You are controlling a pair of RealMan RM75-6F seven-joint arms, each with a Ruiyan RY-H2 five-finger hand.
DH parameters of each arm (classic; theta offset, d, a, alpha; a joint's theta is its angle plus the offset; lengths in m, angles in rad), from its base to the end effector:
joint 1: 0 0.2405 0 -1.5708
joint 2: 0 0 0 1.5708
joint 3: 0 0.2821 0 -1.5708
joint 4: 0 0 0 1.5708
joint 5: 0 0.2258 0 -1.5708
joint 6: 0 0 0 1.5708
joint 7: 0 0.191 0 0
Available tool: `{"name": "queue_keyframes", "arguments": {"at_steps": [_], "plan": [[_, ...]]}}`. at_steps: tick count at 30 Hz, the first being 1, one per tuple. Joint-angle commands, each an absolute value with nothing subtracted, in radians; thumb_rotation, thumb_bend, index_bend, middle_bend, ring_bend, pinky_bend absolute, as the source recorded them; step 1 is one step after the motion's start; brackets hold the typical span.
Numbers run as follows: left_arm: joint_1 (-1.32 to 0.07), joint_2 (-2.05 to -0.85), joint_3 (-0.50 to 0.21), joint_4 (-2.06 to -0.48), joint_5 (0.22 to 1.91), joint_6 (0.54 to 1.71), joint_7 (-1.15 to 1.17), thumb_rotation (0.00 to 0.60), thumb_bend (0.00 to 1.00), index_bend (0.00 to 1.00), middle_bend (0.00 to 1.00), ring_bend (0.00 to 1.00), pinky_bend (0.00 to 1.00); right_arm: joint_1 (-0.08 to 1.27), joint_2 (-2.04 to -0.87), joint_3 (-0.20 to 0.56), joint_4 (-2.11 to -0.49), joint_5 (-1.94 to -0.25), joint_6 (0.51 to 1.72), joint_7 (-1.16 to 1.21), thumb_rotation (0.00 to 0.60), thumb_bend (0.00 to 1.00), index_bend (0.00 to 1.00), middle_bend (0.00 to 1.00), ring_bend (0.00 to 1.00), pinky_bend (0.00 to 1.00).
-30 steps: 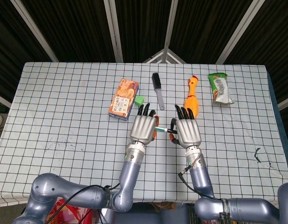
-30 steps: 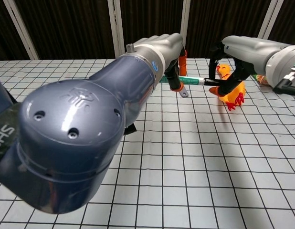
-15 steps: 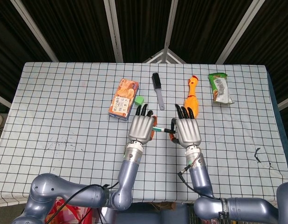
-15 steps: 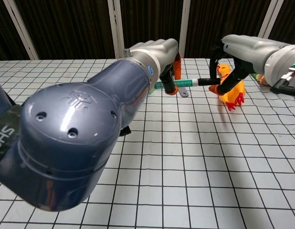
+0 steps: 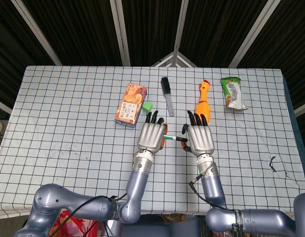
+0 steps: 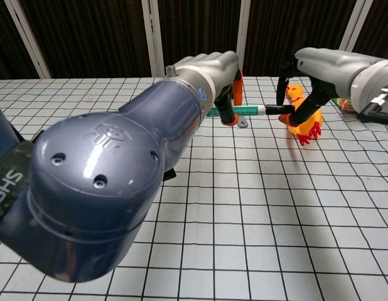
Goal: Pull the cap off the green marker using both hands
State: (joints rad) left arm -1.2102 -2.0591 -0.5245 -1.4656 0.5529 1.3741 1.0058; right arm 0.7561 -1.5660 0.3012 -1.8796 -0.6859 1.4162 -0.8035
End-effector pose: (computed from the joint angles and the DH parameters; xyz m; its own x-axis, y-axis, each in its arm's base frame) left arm 0.0755 0.3888 -0.1229 0.3928 0.1681 0.9041 0.9029 -0.2573 -0.3444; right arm -0.1140 -0.3817 0.0030 0.3634 -0.1646 0.9170 -0.9316 -0.0543 0.3594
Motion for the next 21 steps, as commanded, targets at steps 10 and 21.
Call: {"name": "queue_keyframes", "arguments": {"at_steps": [10,21], "plan": [[-1.211,-2.068,-0.524,-1.442,0.558,1.372,1.003,0.600,0.53,0.56,0.23,0.00,0.00,0.755,-1.562,0.297,-1.886,-0.691,1.416,-0.802,0.600,0.35,0.49,0.05,0.06,0.04],[-1.207,-2.069,-0.526,-1.441,0.559,1.371,1.002,0.600,0.53,0.56,0.23,0.00,0.00,0.756,-1.565,0.297,-1.887,-0.690,1.418,-0.804,0.600,0.35,0.49,0.05,0.06,0.04]]}}
